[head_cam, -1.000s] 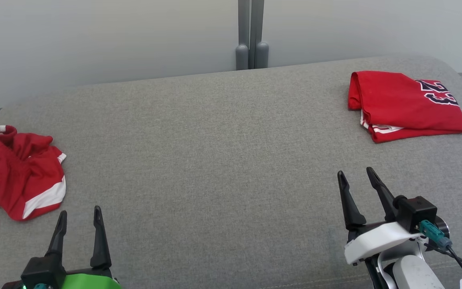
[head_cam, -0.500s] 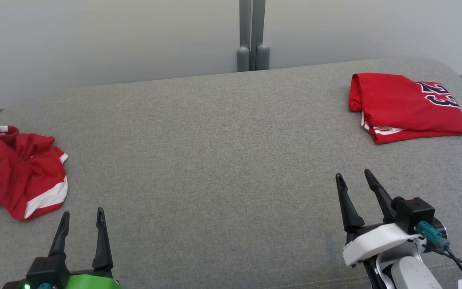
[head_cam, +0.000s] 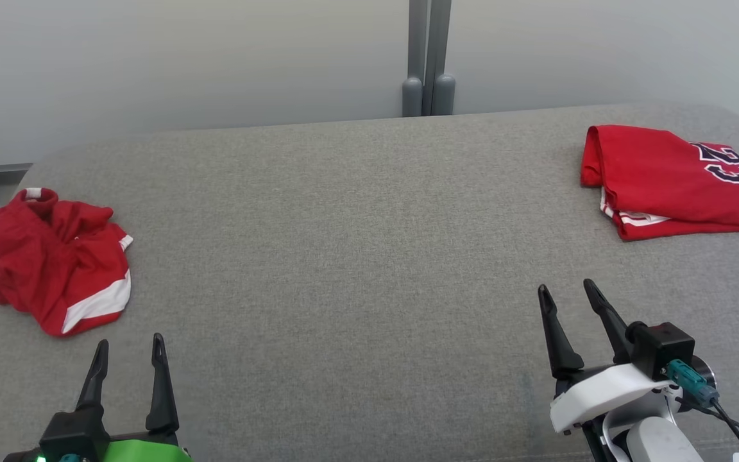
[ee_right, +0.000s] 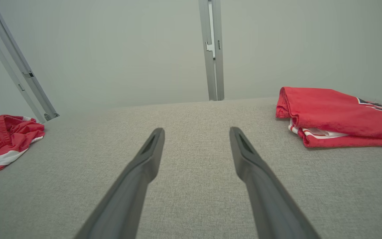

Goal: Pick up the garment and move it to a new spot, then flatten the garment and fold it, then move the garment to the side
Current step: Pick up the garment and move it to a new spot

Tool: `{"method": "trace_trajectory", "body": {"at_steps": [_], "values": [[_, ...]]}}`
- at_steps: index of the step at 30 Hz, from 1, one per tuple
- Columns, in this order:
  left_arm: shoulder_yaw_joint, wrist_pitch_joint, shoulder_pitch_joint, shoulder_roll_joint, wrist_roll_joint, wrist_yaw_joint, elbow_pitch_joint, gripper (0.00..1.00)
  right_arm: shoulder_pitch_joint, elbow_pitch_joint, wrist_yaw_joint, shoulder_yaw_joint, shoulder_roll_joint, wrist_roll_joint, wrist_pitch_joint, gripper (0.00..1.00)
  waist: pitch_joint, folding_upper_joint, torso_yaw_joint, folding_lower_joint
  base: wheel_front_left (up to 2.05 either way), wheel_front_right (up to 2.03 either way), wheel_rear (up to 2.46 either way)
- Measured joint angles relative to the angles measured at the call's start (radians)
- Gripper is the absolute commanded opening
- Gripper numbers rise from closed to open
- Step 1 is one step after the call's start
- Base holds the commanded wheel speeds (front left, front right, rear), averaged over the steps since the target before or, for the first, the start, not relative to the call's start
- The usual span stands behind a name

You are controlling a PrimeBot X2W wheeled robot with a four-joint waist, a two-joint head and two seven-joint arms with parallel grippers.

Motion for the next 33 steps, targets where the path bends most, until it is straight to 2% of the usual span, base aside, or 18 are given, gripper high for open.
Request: {"method": "trace_trajectory", "body": {"at_steps": [11,33], "values": [[0.002,0.0,0.003,0.0,0.003,0.007,0.012,1.0,0.012,0.016,0.0,0.008,0.001,0.006,0.0,1.0,-0.009,0.0,0.093,0.0,0.0,0.0,0.0],[0.01,0.0,0.018,0.017,0.013,0.018,0.027,1.0,0.019,0.043,0.0,0.064,0.001,0.027,0.0,1.0,-0.026,0.0,0.356,0.0,0.0,0.0,0.0]]}}
